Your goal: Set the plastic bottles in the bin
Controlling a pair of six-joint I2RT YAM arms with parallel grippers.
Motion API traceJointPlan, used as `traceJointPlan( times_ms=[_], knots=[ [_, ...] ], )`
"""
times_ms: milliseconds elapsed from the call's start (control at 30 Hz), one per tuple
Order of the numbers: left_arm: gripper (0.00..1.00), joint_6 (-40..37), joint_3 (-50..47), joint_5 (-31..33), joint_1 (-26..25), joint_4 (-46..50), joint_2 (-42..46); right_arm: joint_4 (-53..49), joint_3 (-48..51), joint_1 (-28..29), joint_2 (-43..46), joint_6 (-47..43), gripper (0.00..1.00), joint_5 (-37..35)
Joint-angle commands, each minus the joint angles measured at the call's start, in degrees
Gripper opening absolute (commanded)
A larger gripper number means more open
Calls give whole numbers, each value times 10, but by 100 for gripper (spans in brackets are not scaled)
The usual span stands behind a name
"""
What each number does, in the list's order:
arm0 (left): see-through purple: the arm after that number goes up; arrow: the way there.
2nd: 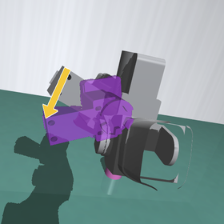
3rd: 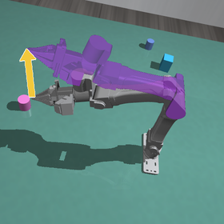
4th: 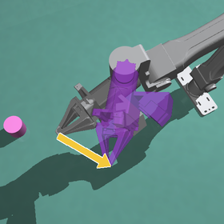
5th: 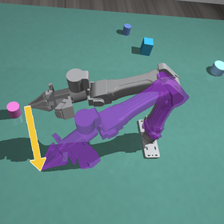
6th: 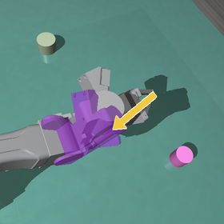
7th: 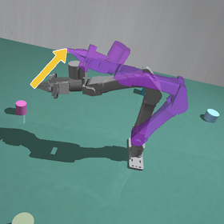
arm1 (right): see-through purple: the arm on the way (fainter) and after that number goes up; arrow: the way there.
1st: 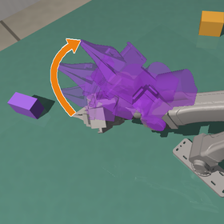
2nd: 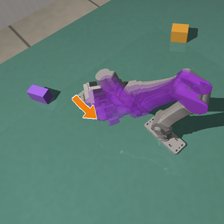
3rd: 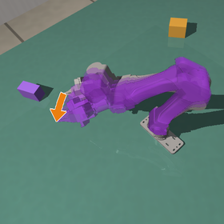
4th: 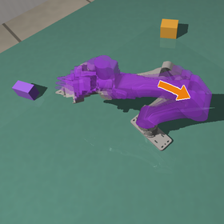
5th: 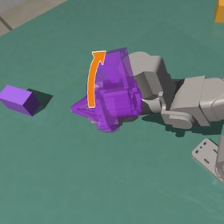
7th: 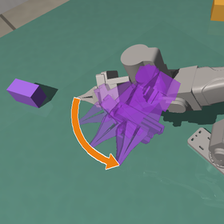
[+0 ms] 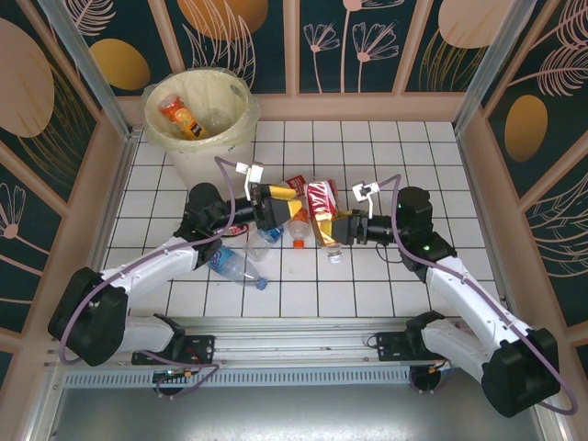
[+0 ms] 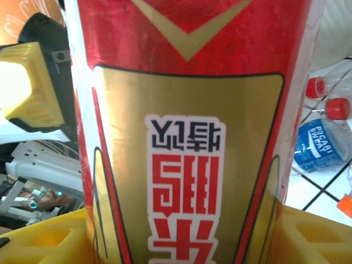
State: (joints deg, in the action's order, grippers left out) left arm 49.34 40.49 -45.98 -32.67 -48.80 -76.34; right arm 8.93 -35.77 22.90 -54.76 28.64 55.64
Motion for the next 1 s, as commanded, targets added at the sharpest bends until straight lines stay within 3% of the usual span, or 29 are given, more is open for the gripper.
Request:
traceJointPlan(
  times_ms=[0, 533, 967],
  knots=[
    [99, 21, 18, -9, -5, -47, -13, 71, 11, -4, 12, 31, 65, 41],
    [99, 77, 48, -26, -35, -132, -62, 177, 27, 12, 5, 101, 66, 76],
    [92, 97, 66, -48, -48, -131, -65, 195, 28, 25, -17, 102, 65, 72]
  ],
)
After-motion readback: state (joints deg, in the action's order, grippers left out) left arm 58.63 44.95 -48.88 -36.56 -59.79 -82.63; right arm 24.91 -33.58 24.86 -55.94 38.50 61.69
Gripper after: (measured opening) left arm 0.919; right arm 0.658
